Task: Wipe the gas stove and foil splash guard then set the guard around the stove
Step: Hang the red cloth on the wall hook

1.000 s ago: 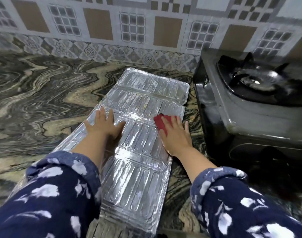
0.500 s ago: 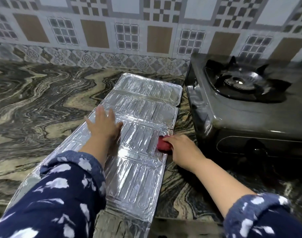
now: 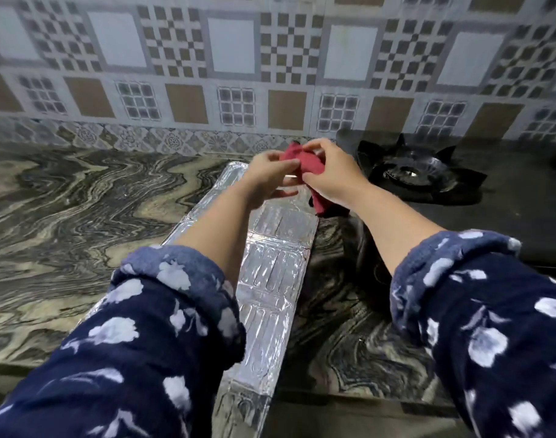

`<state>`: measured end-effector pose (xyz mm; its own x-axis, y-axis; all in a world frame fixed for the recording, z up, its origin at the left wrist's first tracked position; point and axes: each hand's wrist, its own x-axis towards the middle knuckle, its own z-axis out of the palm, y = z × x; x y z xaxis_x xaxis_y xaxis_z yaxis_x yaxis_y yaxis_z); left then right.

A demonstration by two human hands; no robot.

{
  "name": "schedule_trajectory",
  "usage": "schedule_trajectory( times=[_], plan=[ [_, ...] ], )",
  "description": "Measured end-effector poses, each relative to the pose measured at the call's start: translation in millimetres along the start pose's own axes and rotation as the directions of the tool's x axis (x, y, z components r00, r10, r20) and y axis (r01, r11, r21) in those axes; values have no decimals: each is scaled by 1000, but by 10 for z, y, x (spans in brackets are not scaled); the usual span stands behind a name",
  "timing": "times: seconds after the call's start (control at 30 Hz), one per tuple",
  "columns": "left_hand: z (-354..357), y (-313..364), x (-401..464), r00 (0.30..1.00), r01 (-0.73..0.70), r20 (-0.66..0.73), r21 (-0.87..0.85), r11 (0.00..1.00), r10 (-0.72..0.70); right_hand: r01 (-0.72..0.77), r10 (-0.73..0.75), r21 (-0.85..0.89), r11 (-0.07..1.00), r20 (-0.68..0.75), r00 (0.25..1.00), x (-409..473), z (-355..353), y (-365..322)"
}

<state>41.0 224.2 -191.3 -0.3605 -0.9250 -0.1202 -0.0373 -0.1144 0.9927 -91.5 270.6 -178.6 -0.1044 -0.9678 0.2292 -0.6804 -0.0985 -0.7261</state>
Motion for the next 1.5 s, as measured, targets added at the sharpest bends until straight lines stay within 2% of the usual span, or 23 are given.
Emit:
schedule_trajectory(
  times=[0.07, 0.13, 0.27, 0.4, 0.5, 0.6, 0.7, 0.77, 0.9, 1.03, 1.1, 1.2, 1.3, 1.37, 1.4, 1.5],
  plan=[
    [7, 202, 9, 997, -75, -17, -17, 997, 74, -65, 59, 264, 962, 31, 998, 105, -130, -56],
    [-3, 373, 50, 989, -148, -13, 24, 989, 148, -163, 130, 483, 860, 102, 986, 264, -249, -55],
    [8, 642, 242, 954, -290, -39, 136, 947, 298, -151, 116, 541, 827, 98, 988, 638, -435, -20],
    [104, 906, 574, 906, -361, -121, 281, 889, 406, -40, 111, 419, 907, -148, 983, 1107, -559, -43],
    [43, 1071, 965, 860, -377, -173, 421, 825, 481, -26, 79, 308, 951, -161, 984, 1576, -655, -108],
    [-77, 1313, 1371, 768, -374, -219, 610, 699, 602, 56, -11, 201, 978, -216, 976, 2090, -796, -214],
    [-171, 1640, 1768, 631, -338, -266, 751, 567, 729, 168, -112, 164, 972, -302, 947, 2599, -970, -356],
    [-213, 1906, 1995, 558, -367, -285, 758, 539, 780, 277, -201, 164, 947, -369, 907, 2920, -1108, -444],
    [-265, 2435, 2374, 547, -469, -346, 627, 622, 762, 434, -365, 71, 898, -428, 827, 3452, -1434, -590],
    [-218, 2899, 2753, 470, -506, -331, 658, 557, 818, 486, -471, -112, 866, -505, 723, 3946, -1675, -758],
    [-175, 3084, 2968, 450, -495, -264, 721, 484, 853, 491, -521, -218, 844, -554, 650, 4193, -1757, -790],
    [-129, 3178, 3229, 502, -406, -88, 855, 324, 861, 448, -530, -297, 843, -597, 602, 4467, -1845, -801],
    [-156, 3098, 3392, 562, -184, -16, 972, 144, 827, 437, -445, -185, 880, -642, 624, 4542, -1808, -750],
    [-176, 3033, 3445, 580, -25, -12, 999, 33, 814, 429, -493, -261, 865, -606, 624, 4545, -1718, -652],
    [-176, 3001, 3451, 580, 14, -18, 1000, 12, 815, 396, -483, -280, 875, -578, 658, 4489, -1687, -602],
    [-133, 2880, 3448, 553, 14, -25, 1000, 21, 833, 296, -504, -425, 855, -550, 666, 4331, -1610, -474]
  ],
)
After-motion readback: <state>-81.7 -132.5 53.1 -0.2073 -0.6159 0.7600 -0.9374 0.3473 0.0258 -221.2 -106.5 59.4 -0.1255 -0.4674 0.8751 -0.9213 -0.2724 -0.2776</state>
